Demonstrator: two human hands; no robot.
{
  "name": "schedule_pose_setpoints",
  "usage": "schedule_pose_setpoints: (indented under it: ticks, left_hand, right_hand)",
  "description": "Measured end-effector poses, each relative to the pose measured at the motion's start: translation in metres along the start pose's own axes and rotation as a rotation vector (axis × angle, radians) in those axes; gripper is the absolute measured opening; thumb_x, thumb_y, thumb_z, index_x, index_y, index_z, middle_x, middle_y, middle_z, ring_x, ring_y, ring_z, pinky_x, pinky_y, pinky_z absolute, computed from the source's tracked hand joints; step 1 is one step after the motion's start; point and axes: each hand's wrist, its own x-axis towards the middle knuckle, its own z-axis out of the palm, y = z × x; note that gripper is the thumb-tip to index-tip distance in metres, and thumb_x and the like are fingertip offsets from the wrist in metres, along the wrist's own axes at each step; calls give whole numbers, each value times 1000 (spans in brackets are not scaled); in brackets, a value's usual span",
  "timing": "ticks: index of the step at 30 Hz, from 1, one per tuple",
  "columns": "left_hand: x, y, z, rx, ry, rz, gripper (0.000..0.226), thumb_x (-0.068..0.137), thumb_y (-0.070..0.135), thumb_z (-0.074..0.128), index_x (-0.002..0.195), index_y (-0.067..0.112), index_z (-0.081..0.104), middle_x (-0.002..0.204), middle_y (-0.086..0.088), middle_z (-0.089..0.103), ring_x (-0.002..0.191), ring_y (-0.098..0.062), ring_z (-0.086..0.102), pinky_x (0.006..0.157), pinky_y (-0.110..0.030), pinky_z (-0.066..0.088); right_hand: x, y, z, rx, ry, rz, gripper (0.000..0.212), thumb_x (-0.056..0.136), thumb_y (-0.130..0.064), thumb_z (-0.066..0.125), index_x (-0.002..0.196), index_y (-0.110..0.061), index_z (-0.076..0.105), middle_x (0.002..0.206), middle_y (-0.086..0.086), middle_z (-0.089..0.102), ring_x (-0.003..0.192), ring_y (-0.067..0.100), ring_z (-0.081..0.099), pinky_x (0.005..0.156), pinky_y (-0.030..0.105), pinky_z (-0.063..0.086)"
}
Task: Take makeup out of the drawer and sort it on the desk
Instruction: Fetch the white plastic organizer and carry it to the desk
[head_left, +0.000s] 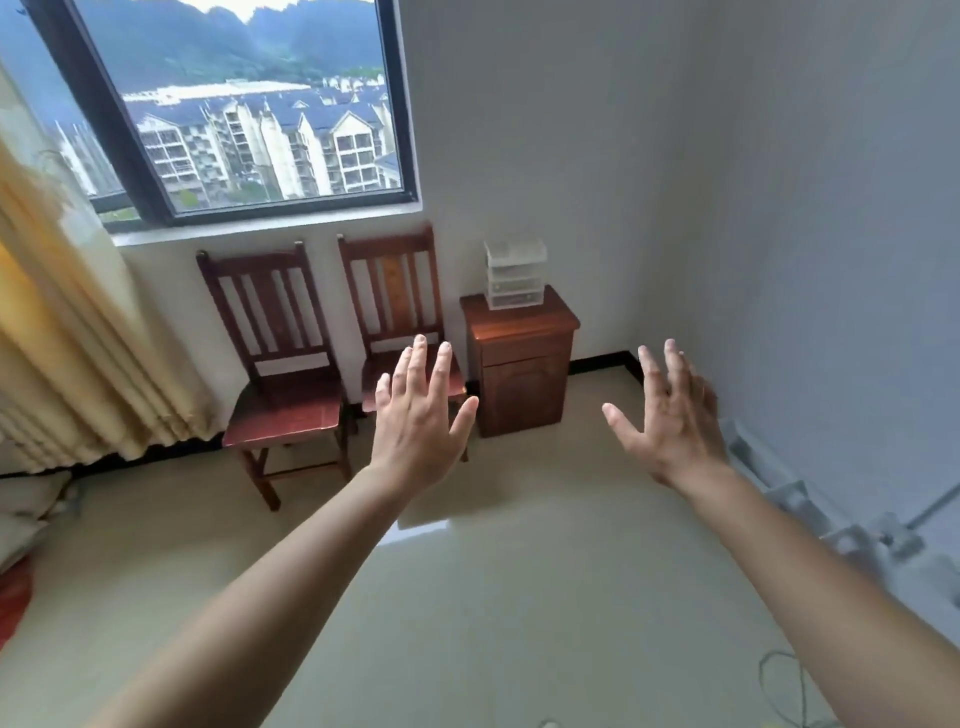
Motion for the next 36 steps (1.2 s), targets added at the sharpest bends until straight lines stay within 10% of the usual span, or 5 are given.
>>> schedule_pose_setpoints:
  ticks: [36]
  left_hand:
    - [781,-116,423,-250,-377,-178,84,96,64,36,158,21,0,165,-12,1,151,-30,12,119,-43,20]
  right_hand:
    - [758,117,389,46,-465,210,88,95,-64,42,160,-20,3,167,13,-2,153,33,8,123,49,12]
